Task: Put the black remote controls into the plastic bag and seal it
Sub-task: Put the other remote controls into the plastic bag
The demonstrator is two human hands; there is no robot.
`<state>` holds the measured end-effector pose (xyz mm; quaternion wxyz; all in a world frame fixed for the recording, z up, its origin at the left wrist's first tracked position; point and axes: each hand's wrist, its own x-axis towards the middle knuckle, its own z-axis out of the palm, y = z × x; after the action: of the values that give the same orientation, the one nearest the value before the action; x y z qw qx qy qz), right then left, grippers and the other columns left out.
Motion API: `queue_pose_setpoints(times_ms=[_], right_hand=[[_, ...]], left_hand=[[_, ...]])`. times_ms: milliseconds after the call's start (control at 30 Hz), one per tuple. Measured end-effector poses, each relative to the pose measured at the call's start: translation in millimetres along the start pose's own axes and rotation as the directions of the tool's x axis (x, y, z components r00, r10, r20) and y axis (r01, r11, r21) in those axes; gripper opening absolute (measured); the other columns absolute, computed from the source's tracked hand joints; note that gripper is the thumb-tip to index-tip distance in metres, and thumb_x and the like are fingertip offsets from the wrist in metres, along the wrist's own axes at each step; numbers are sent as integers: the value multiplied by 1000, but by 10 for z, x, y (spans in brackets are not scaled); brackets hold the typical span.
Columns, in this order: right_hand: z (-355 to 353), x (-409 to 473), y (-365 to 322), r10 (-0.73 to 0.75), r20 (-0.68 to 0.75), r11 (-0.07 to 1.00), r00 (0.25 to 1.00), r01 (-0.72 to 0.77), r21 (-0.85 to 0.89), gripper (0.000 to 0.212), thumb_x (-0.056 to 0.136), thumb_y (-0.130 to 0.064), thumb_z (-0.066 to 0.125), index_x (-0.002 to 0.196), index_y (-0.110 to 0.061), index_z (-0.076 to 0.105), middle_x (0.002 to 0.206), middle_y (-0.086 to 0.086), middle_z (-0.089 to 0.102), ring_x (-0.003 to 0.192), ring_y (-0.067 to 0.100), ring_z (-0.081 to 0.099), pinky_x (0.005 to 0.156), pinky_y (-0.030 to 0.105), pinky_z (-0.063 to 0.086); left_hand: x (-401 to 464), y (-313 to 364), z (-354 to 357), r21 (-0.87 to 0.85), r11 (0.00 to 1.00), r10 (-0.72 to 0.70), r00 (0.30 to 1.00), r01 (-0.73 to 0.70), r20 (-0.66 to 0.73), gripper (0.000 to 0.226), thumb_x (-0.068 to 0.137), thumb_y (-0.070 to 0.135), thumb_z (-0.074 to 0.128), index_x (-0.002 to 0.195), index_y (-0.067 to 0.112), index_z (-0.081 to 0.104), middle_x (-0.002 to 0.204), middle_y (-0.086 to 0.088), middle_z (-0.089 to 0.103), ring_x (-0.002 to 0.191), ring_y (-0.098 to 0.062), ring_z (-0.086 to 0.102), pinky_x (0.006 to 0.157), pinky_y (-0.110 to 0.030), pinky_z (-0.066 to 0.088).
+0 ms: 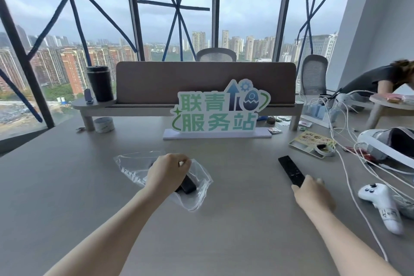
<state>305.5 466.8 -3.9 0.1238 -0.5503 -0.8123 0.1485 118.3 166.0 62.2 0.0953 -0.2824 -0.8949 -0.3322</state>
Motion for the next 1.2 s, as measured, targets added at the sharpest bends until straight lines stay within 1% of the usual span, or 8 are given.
queue_pose_setpoints(times_ms=[167,300,400,533,667,867,1000,1200], right_hand=[[-209,-143,-156,-184,440,746,879,-167,645,27,92,-28,53,89,-2,63,45,2,51,33,16,32,41,21,25],[-599,-720,-503,-563,677,694,474,-174,698,40,98,-25,41,104,4,70,50,1,33,35,9,16,35,21,19],[-503,-1088,-895,-602,711,746,364,-62,663,33,99,-30,42,91,-10,68,51,-2,34,37,9,17,37,20,17],[-94,-1432,-1413,-602,632,702,488,-55,710,27,98,-36,52,84,-15,63,63,0,58,40,11,30,37,21,22],[41,-1459,-1508,-539,236,691,808,263,674,15,91,-20,54,94,-18,68,68,-9,60,65,17,55,57,28,43],[273,-1342,-1569,-566,327,795,757,397,458,54,80,-50,58,131,-35,48,110,3,67,100,24,64,78,32,47],[436,-1320,-1634,-541,155,772,826,416,480,17,86,-17,50,81,-24,65,87,2,76,86,27,67,75,33,55],[254,-1265,-1651,-470,-1,713,883,380,589,16,86,-13,57,82,-14,72,83,4,74,78,25,64,67,32,48]], left_hand=[[-20,-74,-30,27,999,-30,999,29,25,23,87,37,52,81,28,73,60,8,60,65,-23,61,50,-26,39],[-32,-73,-51,5,1000,-20,1000,20,15,24,87,36,53,82,26,73,58,7,60,62,-22,60,49,-26,40],[-55,-57,-75,-19,1000,-9,1000,9,1,23,87,36,53,82,25,74,61,4,63,64,-25,61,54,-28,45],[-125,-87,-113,-40,999,2,1000,-2,-4,24,87,36,53,79,23,72,65,1,68,63,-23,62,56,-31,51],[-149,-232,-143,-60,998,-12,1000,13,4,31,85,36,51,70,12,62,53,-1,56,55,-24,52,50,-29,41],[-215,-224,-183,-21,999,31,999,-31,24,41,88,33,55,48,28,49,48,16,52,49,-11,40,45,-27,27],[-258,-315,-254,108,994,-4,982,-17,187,24,79,28,63,99,38,70,77,12,63,76,-19,58,60,-27,45],[-359,-536,-515,407,913,-191,914,32,358,56,73,12,50,123,38,53,131,7,56,113,-24,58,79,-30,49]])
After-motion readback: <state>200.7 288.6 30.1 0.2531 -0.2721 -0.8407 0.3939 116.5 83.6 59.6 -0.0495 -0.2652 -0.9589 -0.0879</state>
